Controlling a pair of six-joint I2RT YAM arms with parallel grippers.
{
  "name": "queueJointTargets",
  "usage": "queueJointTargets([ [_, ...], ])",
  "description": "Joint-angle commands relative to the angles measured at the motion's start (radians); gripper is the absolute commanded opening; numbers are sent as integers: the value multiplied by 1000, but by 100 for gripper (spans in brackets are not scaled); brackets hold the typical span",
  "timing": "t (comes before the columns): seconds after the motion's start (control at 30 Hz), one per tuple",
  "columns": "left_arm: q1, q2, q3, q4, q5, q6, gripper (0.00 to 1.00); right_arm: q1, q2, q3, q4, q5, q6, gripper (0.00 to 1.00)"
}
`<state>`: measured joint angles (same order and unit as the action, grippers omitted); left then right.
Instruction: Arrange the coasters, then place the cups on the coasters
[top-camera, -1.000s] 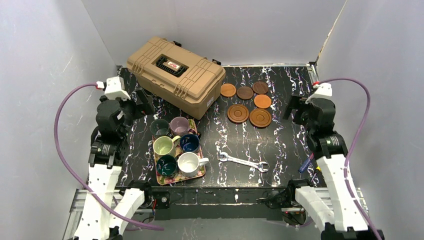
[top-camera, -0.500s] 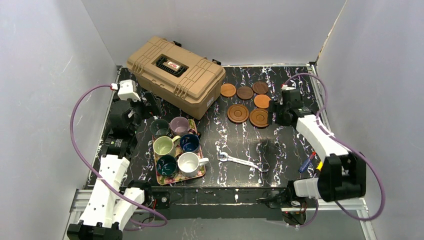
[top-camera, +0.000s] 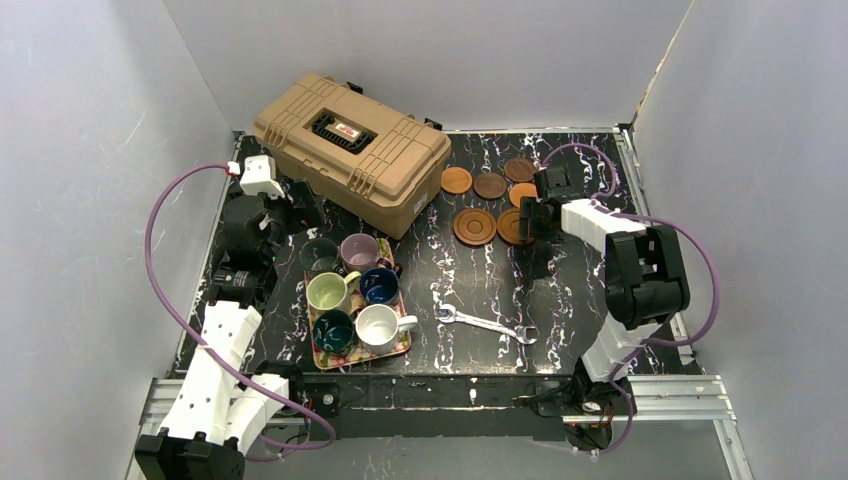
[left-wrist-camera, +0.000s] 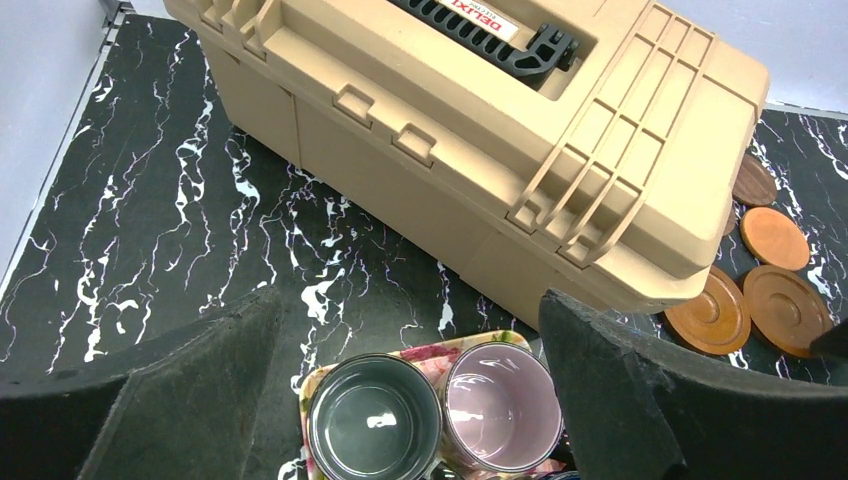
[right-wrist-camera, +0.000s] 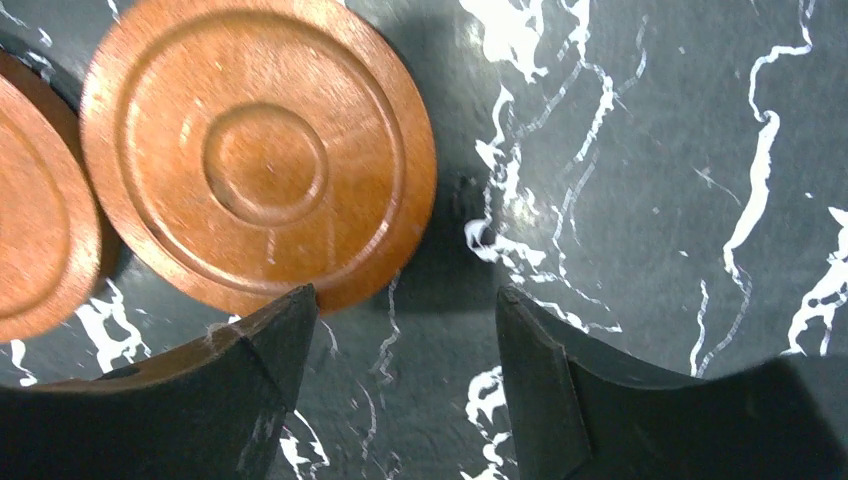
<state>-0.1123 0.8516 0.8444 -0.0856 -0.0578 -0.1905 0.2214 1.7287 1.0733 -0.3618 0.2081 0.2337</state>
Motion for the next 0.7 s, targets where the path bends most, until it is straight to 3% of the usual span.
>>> queueJointTargets([
  [0.0,-1,0,9,17,13,10,98,13,50,59,37,19,14,73],
  [0.13,-1,4,12,14,3,16,98,13,40,68,48,7,34,73],
  [0.27,-1,6,13,15,7,17,98,13,32,83,67,15,42,81],
  [0.4,-3,8,12,15,6,17,98,14,94,136,45,43,38,82],
  [0.67,-7,14,10,15,-3,25,98,13,197,225,20,112,27,73],
])
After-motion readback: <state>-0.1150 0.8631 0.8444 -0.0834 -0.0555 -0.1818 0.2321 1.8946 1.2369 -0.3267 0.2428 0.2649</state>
